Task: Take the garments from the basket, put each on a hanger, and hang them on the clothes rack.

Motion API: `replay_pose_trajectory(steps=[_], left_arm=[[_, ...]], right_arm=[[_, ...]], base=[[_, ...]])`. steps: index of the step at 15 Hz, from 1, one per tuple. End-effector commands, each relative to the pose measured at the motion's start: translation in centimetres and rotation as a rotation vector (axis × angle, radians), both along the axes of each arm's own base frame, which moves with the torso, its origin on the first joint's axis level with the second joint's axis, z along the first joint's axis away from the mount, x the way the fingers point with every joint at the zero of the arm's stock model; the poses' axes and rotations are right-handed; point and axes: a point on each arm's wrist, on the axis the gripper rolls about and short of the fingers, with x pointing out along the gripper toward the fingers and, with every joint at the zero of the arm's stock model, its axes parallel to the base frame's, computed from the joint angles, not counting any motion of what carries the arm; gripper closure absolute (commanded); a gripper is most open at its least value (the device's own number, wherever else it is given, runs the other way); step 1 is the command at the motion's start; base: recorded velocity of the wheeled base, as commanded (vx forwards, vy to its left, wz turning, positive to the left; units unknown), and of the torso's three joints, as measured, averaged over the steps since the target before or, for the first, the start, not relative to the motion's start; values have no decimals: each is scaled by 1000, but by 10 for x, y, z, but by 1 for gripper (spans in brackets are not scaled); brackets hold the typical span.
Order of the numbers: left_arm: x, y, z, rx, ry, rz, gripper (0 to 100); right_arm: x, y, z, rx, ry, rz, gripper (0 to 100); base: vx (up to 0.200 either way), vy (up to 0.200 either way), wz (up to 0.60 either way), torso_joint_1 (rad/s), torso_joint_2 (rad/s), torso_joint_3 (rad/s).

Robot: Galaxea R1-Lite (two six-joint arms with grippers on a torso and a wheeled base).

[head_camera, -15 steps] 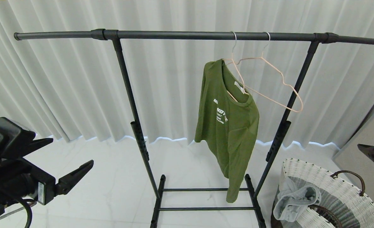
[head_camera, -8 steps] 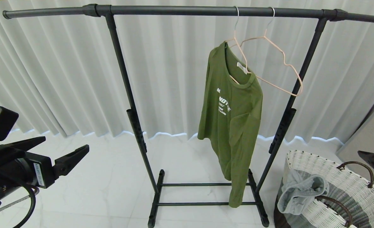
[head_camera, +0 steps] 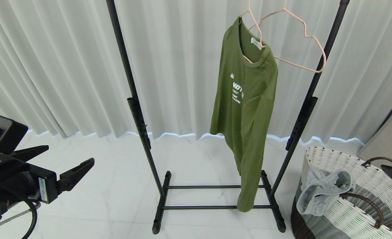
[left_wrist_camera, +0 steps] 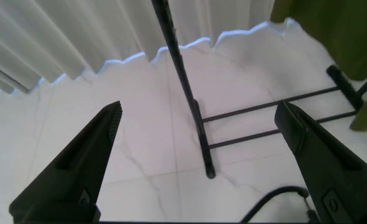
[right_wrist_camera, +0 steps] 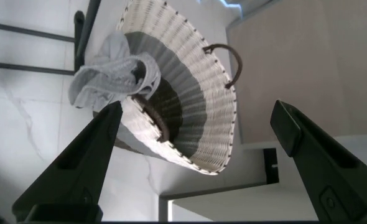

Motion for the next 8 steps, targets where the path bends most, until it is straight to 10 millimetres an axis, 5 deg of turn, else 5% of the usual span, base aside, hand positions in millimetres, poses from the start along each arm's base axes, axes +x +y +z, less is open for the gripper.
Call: replay_pose_trajectory(steps=[1, 8], left_arm=[[-1, 0, 0, 4, -1, -1, 0], [-5, 0, -12, 93, 25, -29, 0]], right_arm=[[-4, -1, -1, -10, -1, 8, 0], [-12, -2, -14, -19, 19, 11, 0]], base=[[0, 0, 0, -144, 456, 305], [0, 0, 0, -28, 95, 63]])
